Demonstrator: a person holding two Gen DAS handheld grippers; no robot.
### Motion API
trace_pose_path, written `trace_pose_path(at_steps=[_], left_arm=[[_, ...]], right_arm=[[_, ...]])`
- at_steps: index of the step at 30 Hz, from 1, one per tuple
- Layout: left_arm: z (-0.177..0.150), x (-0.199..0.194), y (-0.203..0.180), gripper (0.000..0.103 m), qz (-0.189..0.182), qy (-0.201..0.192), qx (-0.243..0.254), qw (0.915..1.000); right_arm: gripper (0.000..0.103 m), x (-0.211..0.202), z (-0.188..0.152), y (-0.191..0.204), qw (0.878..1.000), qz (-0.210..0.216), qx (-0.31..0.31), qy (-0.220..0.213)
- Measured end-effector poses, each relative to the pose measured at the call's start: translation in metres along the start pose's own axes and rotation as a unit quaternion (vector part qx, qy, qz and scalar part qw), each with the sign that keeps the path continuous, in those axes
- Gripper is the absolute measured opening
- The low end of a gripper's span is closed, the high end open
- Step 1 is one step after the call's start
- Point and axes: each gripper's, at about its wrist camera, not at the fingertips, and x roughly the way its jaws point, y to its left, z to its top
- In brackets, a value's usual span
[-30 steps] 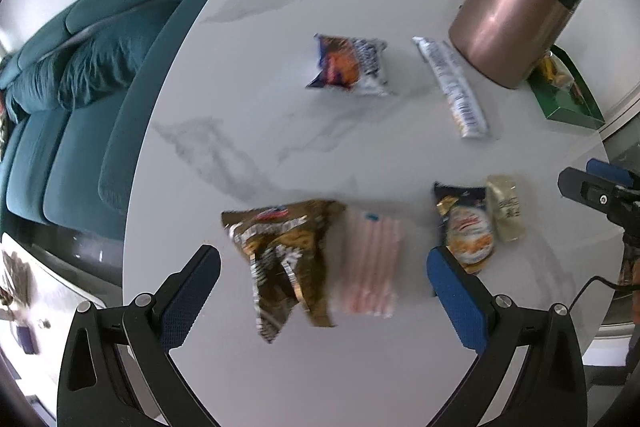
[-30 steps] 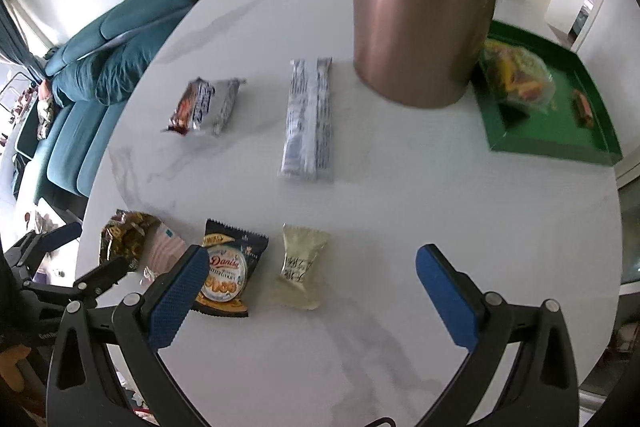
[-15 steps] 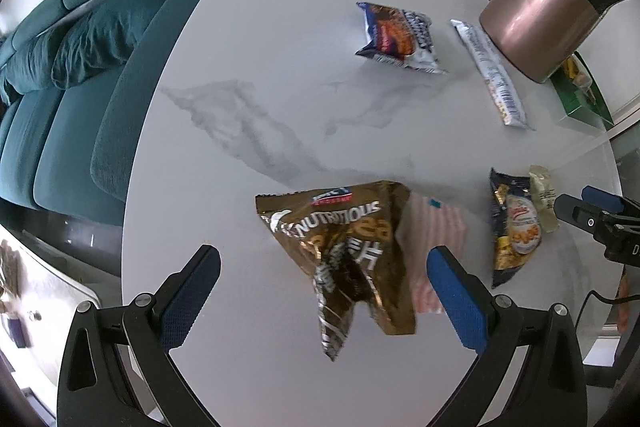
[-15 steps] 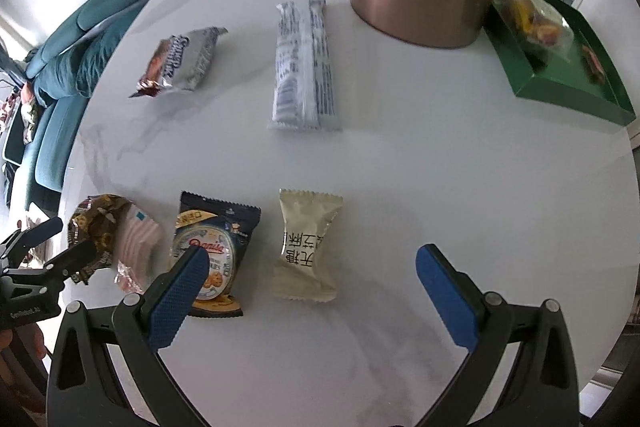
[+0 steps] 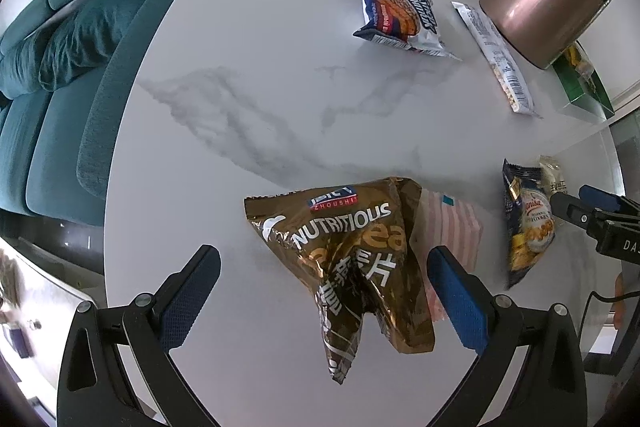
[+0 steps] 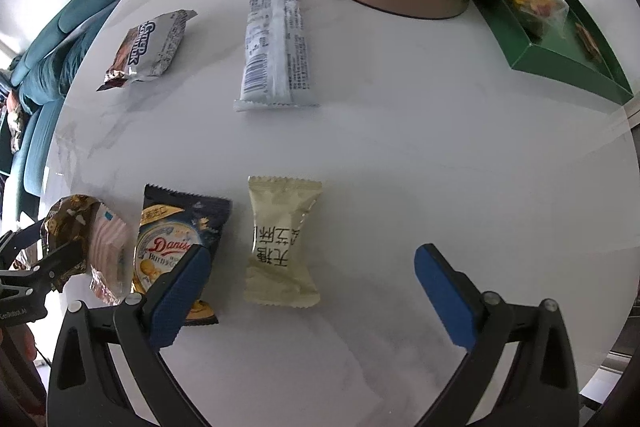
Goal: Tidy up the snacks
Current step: 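Grasp the brown NUTRITIOUS bag with the left tool while the right tool grasps the cream packet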
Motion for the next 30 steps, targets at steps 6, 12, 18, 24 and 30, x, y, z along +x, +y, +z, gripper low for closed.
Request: trace_pose_path(at_steps=[6,12,18,24,30], left_arm=[[0.001,0.005,0.004,0.101,-0.001,0.004,-0.003,1.0],[0.004,0.009,0.002,0.101,0.001,0.005,0.002,1.0],[0.011,0.014,-0.001,0.101,0.013,0.003,0.004,0.9999],[0.014,0.016,-0.005,0.094,0.015,-0.004,0.002,0.9999],[0.016,0.017,-0.019,0.08,0.023,-0.007,0.024,0.9994]], right_arm=[[0.103,0.004,0.004,-0.002,1.0,0.001,-0.001,0.006],[0.103,0.005,0.006,-0.004,1.0,-0.008,-0.008,0.01],[0.103,0.008,0.007,0.001,1.0,-0.017,-0.019,0.011],[0.103,0.011,0.007,0.005,0.999,-0.029,-0.033,0.012],[0.103,0.01,0.005,0.007,0.998,-0.041,-0.045,0.009]])
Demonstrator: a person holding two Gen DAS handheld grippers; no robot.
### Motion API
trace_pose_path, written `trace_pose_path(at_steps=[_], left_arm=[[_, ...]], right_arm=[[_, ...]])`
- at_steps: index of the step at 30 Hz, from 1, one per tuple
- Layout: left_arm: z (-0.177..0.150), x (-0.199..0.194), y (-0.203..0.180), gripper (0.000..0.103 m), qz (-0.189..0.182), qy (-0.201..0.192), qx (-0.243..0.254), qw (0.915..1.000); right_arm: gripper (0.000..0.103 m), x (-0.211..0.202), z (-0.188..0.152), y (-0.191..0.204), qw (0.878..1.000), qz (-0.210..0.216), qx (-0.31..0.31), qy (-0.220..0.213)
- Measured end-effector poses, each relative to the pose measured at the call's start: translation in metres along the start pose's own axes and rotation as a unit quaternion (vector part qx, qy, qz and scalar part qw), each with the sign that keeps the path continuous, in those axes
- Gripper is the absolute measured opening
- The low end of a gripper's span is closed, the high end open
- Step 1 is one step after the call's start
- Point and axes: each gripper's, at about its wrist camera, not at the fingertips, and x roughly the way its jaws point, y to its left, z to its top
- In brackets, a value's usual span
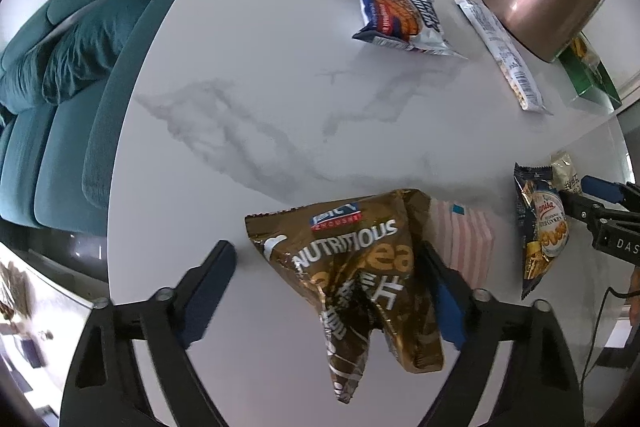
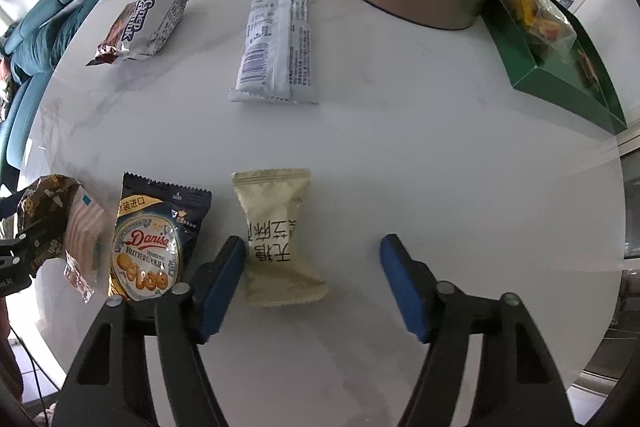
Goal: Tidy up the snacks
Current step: 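Grasp the brown NUTRITIOUS bag with the left tool while the right tool grasps the cream packet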
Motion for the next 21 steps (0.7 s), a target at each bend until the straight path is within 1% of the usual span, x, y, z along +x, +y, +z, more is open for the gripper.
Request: trace_pose_path(at_steps=[2,6,7,8,9,10,14,17,21], left_arm=[[0.001,0.0,-0.004,0.075,-0.002,0.0,0.007,1.0],[0.002,0.001,-0.005,0.071,-0.005,0.001,0.003,1.0],[0.002,0.0,-0.005,0.069,-0.006,0.001,0.001,1.0],[0.002,0.0,-0.004,0.067,-0.008,0.002,0.0,1.0],[0.001,-0.001,-0.002,0.067,-0.009,0.003,-0.002,1.0],[0.002,-0.001,-0.003,0.066,-0.009,0.004,-0.002,0.9999],[0.001,-0.004,-0.005,0.059,-0.011,0.003,0.004,0.9999],[0.001,-0.005,-0.008,0.055,-0.011,0.002,0.01,0.9999],[0.0,-0.006,-0.009,0.053,-0.012,0.002,0.016,0.9998]], right_arm=[[0.103,0.002,0.002,0.003,1.0,0.002,-0.006,0.006],[0.103,-0.001,-0.002,0.009,1.0,0.003,-0.011,0.006],[0.103,-0.002,-0.003,0.01,1.0,0.003,-0.013,0.005],[0.1,-0.004,-0.004,0.011,1.0,0.004,-0.014,0.002],[0.079,-0.006,-0.004,0.011,1.0,0.005,-0.014,0.0],[0.063,-0.005,-0.001,0.01,1.0,0.006,-0.014,-0.002],[0.063,-0.006,0.001,0.011,1.0,0.009,-0.019,-0.003],[0.059,-0.007,0.002,0.014,1.0,0.014,-0.023,-0.007],[0.057,-0.011,-0.002,0.014,0.999,0.023,-0.024,-0.012]])
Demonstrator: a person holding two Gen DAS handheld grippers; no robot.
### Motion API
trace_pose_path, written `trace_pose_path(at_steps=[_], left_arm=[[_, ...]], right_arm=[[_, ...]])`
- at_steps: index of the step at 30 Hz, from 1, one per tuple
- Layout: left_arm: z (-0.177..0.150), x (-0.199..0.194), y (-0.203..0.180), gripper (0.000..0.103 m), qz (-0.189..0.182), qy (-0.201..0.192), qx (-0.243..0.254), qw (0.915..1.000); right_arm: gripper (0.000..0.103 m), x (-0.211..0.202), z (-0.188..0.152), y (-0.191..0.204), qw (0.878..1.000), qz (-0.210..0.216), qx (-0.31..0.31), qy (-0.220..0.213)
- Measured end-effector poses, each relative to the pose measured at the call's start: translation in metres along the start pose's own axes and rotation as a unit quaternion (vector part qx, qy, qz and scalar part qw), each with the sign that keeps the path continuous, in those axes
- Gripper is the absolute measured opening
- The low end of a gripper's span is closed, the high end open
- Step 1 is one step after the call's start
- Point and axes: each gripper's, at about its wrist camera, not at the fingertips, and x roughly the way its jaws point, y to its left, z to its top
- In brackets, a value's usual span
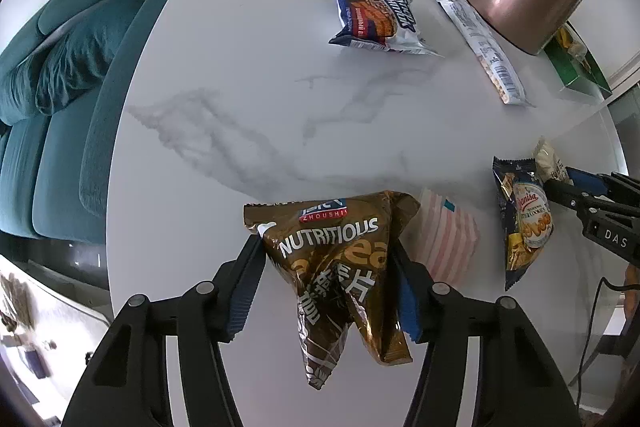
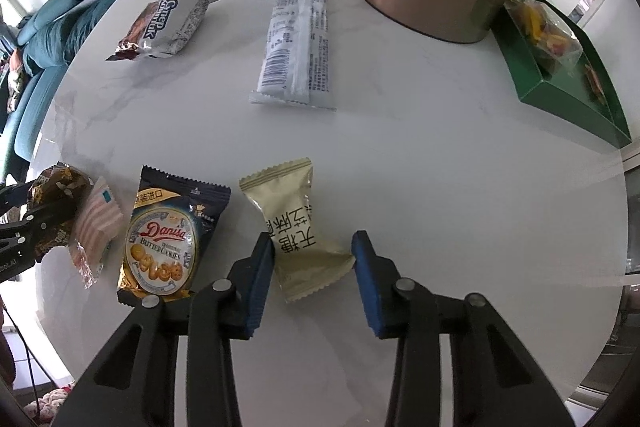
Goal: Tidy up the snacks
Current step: 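Grasp the brown NUTRITIOUS bag with the left tool while the right tool grasps the cream packet, then carry the brown bag and cream packet with both tools over the green tray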
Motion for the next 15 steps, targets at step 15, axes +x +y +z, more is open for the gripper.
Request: trace_pose_path(at_steps=[15], left_arm=[[-0.009,-0.028,0.006,0.052,-0.001,-0.025,0.001,0.9997]], right_arm=[[0.049,-0.02,-0.002,-0.018,0.999,0.022,0.013,-0.025]])
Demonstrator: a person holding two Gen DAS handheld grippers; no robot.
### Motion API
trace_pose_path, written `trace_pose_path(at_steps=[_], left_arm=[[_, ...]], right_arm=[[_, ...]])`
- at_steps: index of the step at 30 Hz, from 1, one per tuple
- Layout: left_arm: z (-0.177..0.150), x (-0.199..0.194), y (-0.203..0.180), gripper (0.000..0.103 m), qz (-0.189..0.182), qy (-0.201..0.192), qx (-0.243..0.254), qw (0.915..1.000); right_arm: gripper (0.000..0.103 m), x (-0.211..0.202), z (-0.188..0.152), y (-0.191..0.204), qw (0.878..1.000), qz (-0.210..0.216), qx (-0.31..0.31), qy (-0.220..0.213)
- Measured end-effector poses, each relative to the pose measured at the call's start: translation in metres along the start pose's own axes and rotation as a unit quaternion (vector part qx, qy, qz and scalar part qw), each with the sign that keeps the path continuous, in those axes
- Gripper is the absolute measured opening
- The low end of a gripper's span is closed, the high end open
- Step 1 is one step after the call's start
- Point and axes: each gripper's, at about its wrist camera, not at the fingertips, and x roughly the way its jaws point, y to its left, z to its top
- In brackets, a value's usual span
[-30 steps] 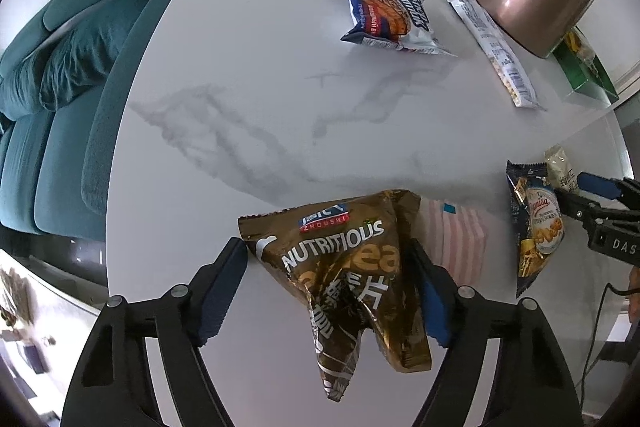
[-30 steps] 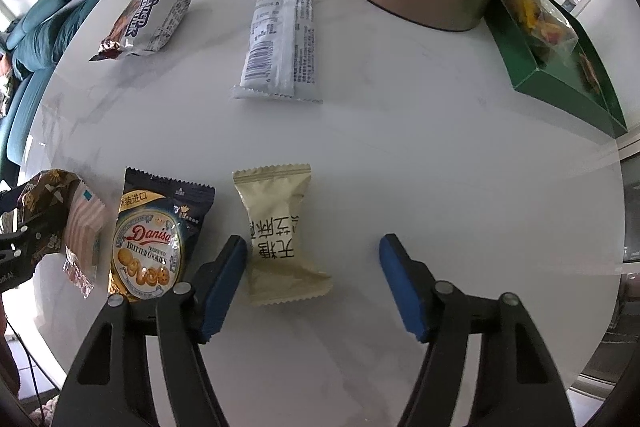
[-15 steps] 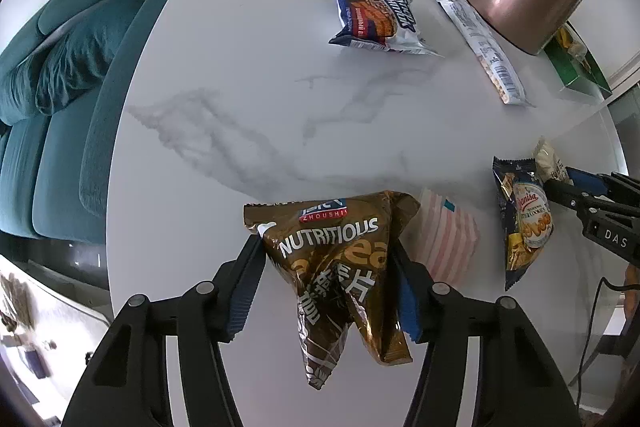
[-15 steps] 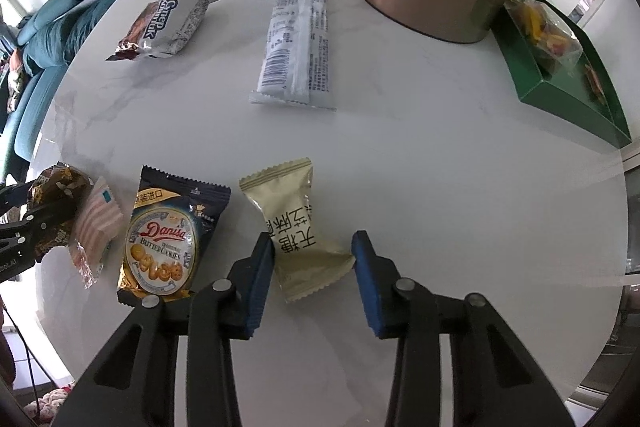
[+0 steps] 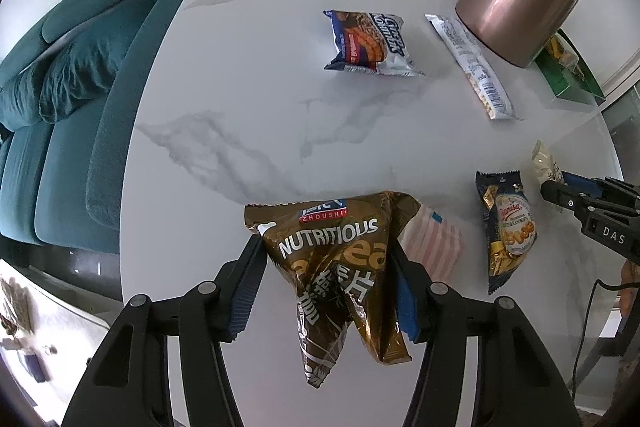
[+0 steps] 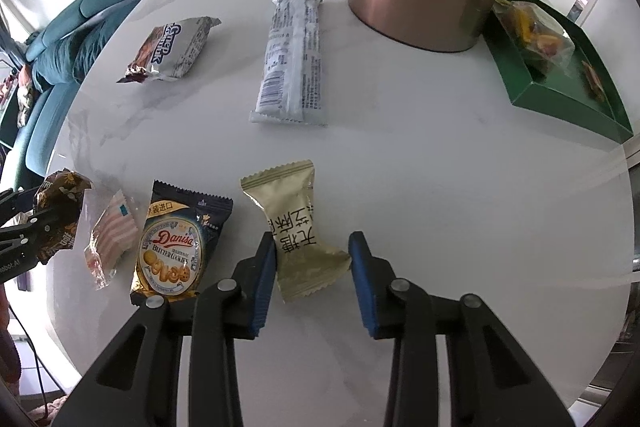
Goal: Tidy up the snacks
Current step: 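Carry the brown bag and cream packet with both tools over the green tray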
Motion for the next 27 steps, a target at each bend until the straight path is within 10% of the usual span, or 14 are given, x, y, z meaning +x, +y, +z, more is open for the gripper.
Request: trace_pose_path(at_steps=[15,27], left_arm=[[0.01,-0.026,-0.037,0.052,-0.005,-0.017,0.032,0.9993],[0.029,-0.027,-0.14,0.052,-0.034,-0.011,0.097,0.9947]], right_arm=[[0.049,-0.028,-0.011,-0.031,1.0,0.01,0.018,-0.02],[0.049,-0.056,-0.037,-0.108,0.998,0.0,0.062,-0.022]])
